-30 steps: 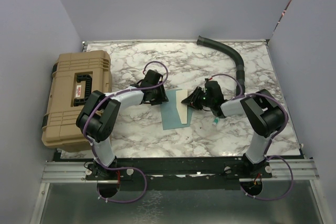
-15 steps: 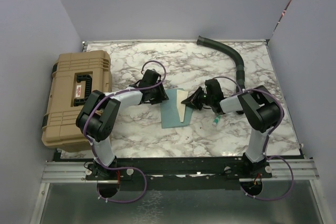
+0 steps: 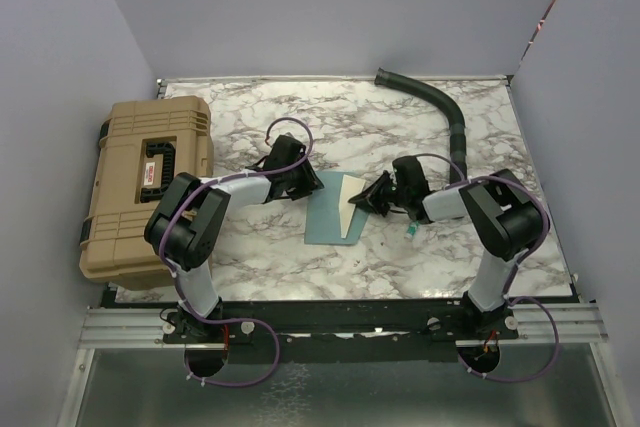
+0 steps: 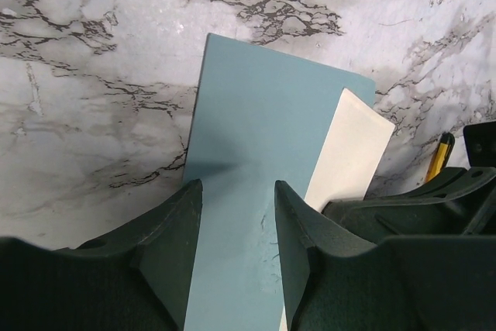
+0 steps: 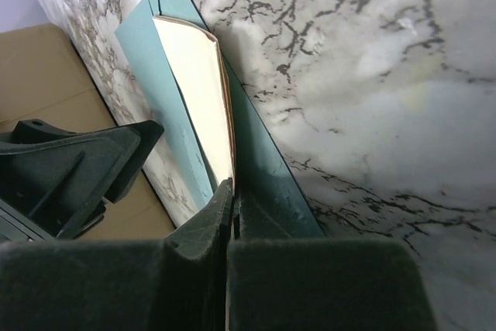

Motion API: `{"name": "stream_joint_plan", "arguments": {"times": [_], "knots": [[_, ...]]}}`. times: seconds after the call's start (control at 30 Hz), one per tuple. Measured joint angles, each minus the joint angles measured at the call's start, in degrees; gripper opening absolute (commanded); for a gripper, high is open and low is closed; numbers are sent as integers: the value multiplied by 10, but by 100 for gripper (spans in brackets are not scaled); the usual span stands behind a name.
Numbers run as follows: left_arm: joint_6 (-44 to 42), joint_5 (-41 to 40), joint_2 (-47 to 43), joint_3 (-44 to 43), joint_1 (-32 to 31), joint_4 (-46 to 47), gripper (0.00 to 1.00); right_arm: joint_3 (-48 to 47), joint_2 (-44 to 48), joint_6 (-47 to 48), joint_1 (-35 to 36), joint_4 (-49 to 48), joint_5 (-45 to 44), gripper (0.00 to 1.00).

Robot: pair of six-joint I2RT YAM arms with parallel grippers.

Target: Place the letter into the envelope and seal it

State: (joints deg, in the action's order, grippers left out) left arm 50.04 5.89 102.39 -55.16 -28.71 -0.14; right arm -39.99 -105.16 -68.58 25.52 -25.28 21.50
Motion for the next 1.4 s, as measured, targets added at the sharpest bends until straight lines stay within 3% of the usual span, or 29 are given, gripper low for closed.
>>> {"name": "stream_joint_plan", "arguments": {"times": [0.63, 1.1, 1.4], "knots": [[18, 1, 15, -2, -2, 32, 44, 24, 48, -37, -1, 71, -14, 0], [0, 16, 18, -2, -1, 50, 47, -12, -5, -22, -9, 54, 66, 0], [-2, 20, 19, 5, 0, 69, 48, -17, -9, -15, -9, 56, 73, 0]]}}
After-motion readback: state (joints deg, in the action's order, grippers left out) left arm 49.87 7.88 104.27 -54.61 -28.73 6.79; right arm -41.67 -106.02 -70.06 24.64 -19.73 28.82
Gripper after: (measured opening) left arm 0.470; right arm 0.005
